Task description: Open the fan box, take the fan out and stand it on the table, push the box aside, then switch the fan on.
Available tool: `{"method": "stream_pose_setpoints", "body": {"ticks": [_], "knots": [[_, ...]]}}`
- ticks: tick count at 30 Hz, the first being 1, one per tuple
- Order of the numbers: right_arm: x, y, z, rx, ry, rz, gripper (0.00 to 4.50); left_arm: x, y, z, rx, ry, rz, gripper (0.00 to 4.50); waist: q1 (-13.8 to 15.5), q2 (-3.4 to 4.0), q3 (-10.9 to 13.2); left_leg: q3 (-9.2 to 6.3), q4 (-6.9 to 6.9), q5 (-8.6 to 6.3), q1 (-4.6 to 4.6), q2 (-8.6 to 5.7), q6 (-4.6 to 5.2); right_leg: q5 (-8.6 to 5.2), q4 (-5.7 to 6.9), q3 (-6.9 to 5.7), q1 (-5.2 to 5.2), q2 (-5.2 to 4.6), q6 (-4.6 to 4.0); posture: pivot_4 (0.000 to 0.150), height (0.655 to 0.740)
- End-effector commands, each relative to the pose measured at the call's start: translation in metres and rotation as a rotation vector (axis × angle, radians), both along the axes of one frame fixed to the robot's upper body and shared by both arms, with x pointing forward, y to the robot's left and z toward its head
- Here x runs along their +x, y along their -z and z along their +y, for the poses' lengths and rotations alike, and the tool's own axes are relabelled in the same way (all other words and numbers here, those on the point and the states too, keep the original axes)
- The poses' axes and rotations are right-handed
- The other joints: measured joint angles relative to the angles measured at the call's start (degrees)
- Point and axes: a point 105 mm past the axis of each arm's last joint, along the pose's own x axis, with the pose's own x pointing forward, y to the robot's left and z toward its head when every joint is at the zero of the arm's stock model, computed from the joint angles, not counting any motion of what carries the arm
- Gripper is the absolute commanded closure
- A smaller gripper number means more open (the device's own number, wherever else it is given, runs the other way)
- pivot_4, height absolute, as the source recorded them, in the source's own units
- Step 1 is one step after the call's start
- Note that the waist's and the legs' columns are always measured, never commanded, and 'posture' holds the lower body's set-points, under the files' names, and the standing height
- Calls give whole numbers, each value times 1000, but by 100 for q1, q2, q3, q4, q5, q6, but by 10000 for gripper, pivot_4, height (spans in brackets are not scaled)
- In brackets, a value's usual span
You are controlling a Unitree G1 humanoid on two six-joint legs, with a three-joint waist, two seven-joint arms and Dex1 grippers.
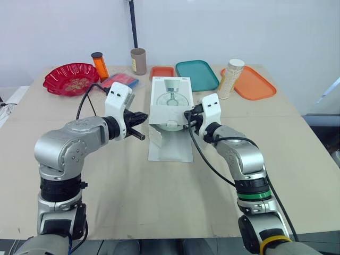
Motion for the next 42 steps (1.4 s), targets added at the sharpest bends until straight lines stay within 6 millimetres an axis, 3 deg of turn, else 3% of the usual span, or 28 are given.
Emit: {"method": "stream_pose_setpoints", "body": {"ticks": [1, 10, 14, 28, 35, 42], "knots": [[1, -1, 0, 12, 2, 6, 44346, -7, -2, -9, -9, 40, -15, 45000, 0, 0, 0, 0, 0, 0, 0, 0, 0, 0, 0, 0, 0, 0, 0, 1500, 7400], [2, 9, 1, -26, 0, 31, 44346, 2, 10, -59, 37, 134, -48, 45000, -8, -1, -2, 2, 1, 0, 4, 1, 0, 1, 0, 3, 3, 2, -1, 1500, 7400], [2, 10, 2, -32, -3, 30, 44346, 5, 12, -67, 47, 128, -56, 45000, 2, -2, -2, 5, 0, 0, 5, 0, 0, 1, 0, 5, 4, 0, -1, 1500, 7400], [2, 15, 3, -45, -8, 30, 44346, 13, 46, -40, 203, 18, -17, 45000, -2, 0, -6, 5, 1, 0, 9, 1, 0, 1, 1, 7, 5, 2, -1, 1500, 7400], [2, 16, 3, -58, -13, 24, 44346, 9, 47, -35, 211, 14, -3, 45000, -3, 1, -10, 6, 0, 0, 12, 2, 0, 1, 1, 8, 7, 3, -1, 1500, 7400], [2, 18, 2, -65, -10, 27, 44346, 8, 44, -9, 244, -46, 10, 45000, -17, 4, -12, 6, -1, 0, 15, 3, 1, 2, 2, 9, 6, 5, -1, 1500, 7400]]}}
